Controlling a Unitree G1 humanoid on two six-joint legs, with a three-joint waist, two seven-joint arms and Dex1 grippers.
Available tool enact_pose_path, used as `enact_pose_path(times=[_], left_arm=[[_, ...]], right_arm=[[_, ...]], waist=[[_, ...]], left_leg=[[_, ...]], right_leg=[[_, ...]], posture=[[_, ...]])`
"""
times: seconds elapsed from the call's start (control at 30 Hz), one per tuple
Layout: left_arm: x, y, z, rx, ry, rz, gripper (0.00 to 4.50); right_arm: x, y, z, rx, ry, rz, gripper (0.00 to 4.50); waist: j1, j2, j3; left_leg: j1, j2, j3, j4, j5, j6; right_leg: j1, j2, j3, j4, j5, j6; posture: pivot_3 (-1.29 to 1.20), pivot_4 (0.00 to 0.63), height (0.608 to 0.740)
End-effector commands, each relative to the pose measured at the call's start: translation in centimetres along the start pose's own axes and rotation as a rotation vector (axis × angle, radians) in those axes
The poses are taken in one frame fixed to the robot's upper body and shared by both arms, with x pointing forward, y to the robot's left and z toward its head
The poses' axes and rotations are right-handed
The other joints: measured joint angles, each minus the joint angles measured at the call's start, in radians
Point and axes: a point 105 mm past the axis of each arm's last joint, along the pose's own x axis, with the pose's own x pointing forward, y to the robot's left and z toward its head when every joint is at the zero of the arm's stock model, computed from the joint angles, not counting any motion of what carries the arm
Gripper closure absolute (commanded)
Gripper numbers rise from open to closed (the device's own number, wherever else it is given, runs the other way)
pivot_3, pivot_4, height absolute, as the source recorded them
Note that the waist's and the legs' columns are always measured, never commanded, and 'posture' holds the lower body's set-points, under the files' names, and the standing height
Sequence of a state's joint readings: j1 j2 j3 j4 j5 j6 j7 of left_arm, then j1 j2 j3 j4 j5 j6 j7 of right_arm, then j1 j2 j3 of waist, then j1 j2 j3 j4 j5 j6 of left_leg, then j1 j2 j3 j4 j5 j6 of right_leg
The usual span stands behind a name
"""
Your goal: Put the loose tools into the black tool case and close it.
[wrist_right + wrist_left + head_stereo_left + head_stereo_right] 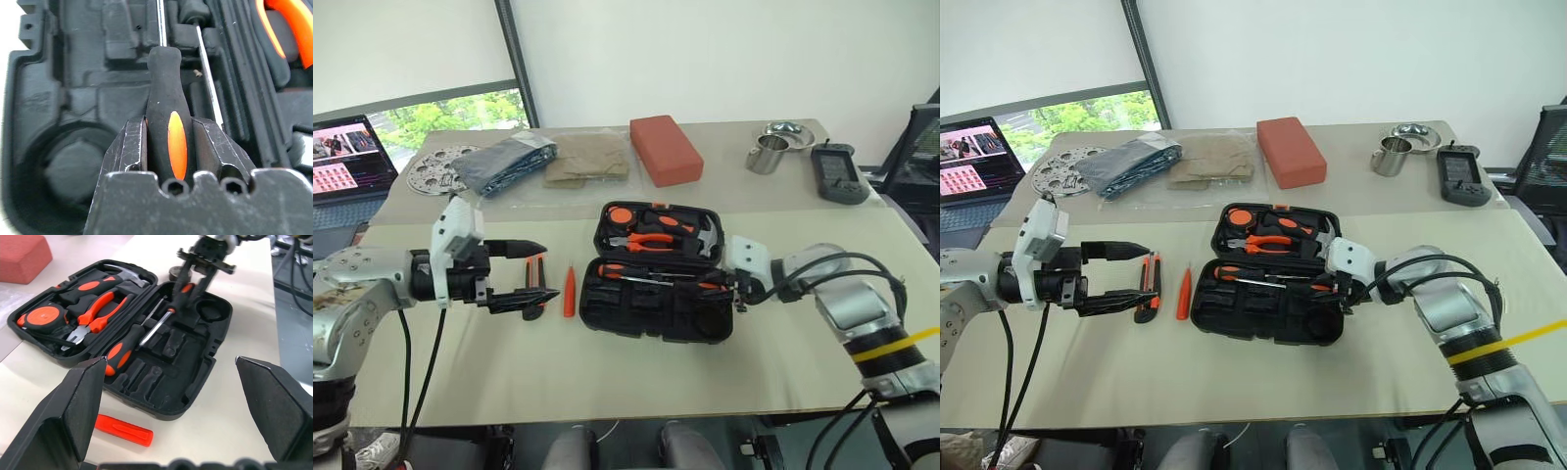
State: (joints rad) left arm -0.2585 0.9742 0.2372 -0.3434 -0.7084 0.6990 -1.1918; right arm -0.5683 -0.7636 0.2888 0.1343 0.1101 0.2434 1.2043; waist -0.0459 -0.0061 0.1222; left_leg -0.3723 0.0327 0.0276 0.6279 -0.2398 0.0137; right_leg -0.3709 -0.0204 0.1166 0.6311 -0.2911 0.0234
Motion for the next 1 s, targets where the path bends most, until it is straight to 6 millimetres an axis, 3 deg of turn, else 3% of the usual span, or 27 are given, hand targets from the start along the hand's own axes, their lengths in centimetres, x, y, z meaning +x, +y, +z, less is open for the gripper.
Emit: enact_pose_path(times=[0.03,0.6,0.67,0.8,0.93,1.0], left_arm=[[-0.5,-0.9,0.9,0.058,0.0,-0.066,0.0],[-0.7,-0.5,1.2,0.118,0.016,-0.11,0.0],[-0.7,-0.3,1.2,0.122,0.016,-0.106,0.0],[-0.6,-0.2,1.2,0.126,0.016,-0.104,0.0],[-0.5,-0.1,1.1,0.128,0.021,-0.102,0.0],[-0.4,0.0,1.1,0.129,0.021,-0.102,0.0]], right_arm=[[0.5,-0.5,0.2,-0.061,0.012,0.013,3.51],[0.5,-0.7,-1.3,-0.039,0.078,0.057,3.51],[0.3,-0.7,-1.3,-0.037,0.078,0.056,2.51],[-0.1,-0.9,-1.0,-0.032,0.062,0.052,1.45],[-0.6,-1.6,0.4,-0.027,-0.006,0.031,0.06],[-1.2,-1.7,1.2,-0.006,-0.039,0.046,0.02]], waist=[[0.001,0.0,0.0],[0.003,0.0,0.0],[0.003,0.0,0.0],[0.003,0.0,0.0],[0.001,-0.001,0.0],[0.0,-0.001,0.0]], left_leg=[[0.0,0.0,0.0,0.0,0.0,0.0],[0.001,0.0,0.0,0.0,0.0,0.0],[0.001,0.0,0.0,0.0,0.0,0.0],[0.001,0.0,0.0,0.0,0.0,0.0],[0.001,0.0,0.0,0.0,0.0,0.0],[0.001,0.0,0.0,0.0,0.0,0.0]], right_leg=[[0.0,0.0,0.0,0.0,0.0,0.0],[0.001,0.0,-0.001,0.0,0.0,-0.001],[0.001,0.0,-0.001,0.0,0.0,-0.001],[0.001,0.0,-0.001,0.0,0.0,-0.001],[0.001,0.0,-0.002,0.0,0.0,-0.001],[0.001,0.0,-0.001,0.001,0.0,-0.001]], posture=[[0.0,0.15,0.74],[0.0,0.15,0.74],[0.0,0.15,0.74],[0.0,0.15,0.74],[0.0,0.15,0.74],[0.0,0.15,0.74]])
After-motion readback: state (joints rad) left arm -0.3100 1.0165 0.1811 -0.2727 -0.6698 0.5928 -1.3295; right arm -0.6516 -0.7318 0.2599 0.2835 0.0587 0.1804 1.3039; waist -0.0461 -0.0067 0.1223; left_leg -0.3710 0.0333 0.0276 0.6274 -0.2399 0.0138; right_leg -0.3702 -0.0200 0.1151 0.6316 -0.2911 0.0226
